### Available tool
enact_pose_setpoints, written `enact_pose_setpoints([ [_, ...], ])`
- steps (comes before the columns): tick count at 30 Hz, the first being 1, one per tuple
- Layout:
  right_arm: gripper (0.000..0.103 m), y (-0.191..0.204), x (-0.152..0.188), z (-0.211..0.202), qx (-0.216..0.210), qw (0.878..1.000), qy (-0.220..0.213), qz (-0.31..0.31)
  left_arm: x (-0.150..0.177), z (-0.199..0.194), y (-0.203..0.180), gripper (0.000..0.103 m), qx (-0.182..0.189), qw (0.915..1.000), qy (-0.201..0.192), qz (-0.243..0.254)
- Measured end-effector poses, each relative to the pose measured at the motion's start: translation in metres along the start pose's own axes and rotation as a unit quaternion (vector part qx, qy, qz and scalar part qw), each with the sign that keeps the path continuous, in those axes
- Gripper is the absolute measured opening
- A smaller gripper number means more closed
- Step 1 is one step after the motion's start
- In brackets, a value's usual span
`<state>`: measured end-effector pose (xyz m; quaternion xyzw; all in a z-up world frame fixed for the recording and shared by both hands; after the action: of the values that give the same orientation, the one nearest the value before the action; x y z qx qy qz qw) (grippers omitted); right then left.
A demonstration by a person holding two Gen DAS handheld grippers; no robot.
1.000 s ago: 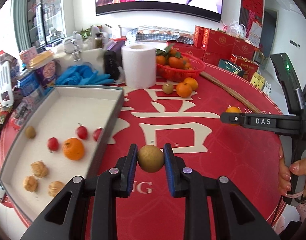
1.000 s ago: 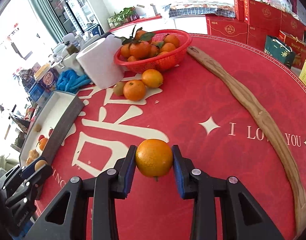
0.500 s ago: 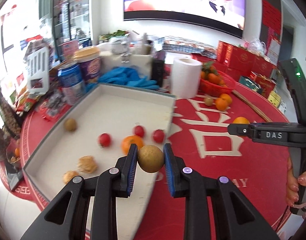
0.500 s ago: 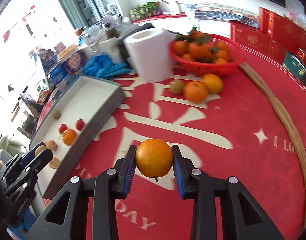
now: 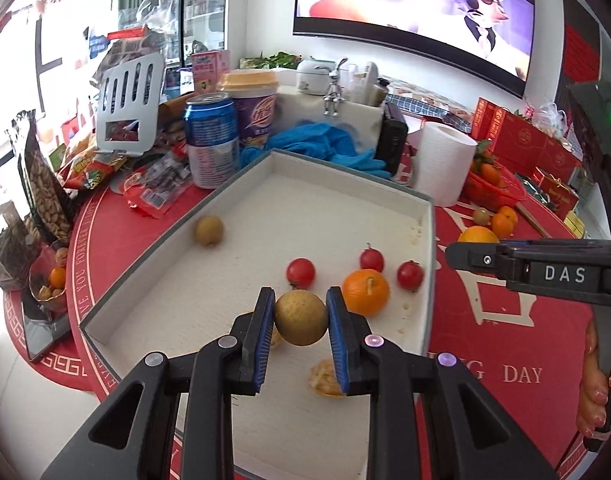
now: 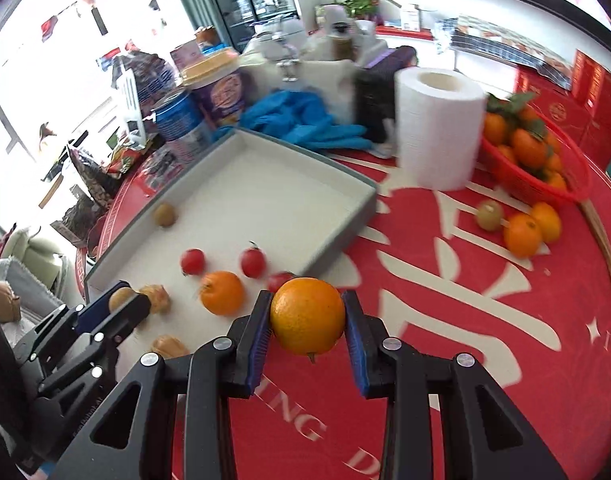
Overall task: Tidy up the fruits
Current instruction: 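Carry the kiwi and orange into the white tray and open both tools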
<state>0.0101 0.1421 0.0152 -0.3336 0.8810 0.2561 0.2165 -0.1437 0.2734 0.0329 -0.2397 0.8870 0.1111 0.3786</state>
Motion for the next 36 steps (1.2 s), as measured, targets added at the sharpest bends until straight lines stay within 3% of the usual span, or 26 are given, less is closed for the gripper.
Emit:
enact_pose_setpoints([
  [14, 0.036, 0.024, -0.031, 0.044, -0.004, 1.000, 0.007, -0.010, 0.004, 0.023, 0.007, 0.029, -0.004, 0.9998, 0.011, -0.017],
  [27, 0.036, 0.018, -0.033, 0.069, 0.008, 1.000, 0.024, -0.011, 0.006, 0.024, 0.003, 0.031, -0.021, 0.9997, -0.002, -0.008],
  [31, 0.036, 0.018, -0.037, 0.068, 0.003, 1.000, 0.022, -0.008, 0.006, 0.025, 0.004, 0.069, -0.018, 0.9998, 0.003, -0.011],
  [32, 0.037, 0.018, -0.039, 0.067, -0.001, 1.000, 0.021, -0.008, 0.006, 0.024, 0.004, 0.074, -0.019, 0.9997, -0.001, -0.012],
  [34, 0.066, 0.020, -0.041, 0.065, -0.007, 1.000, 0.016, -0.007, 0.005, 0.022, 0.003, 0.079, -0.023, 0.9997, -0.009, -0.007],
  [35, 0.093, 0.021, -0.043, 0.062, -0.005, 1.000, 0.007, -0.009, 0.005, 0.020, 0.002, 0.079, -0.025, 0.9996, -0.012, -0.003],
  [36, 0.102, 0.022, -0.045, 0.057, 0.003, 1.000, -0.008, -0.015, 0.005, 0.019, 0.001, 0.080, -0.027, 0.9995, -0.015, 0.001],
])
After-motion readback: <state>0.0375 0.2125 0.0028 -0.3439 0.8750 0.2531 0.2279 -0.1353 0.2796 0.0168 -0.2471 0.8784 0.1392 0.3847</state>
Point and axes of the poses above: each gripper's, at about its wrist camera, not at the fingertips, and z roughly the way its jaws point, y to its left, x to its underside, the point moved 4 cm from there along z, roughly the way its jaws point, and after that the axes turned 8 degrees about -x, right-handed, at the moved point
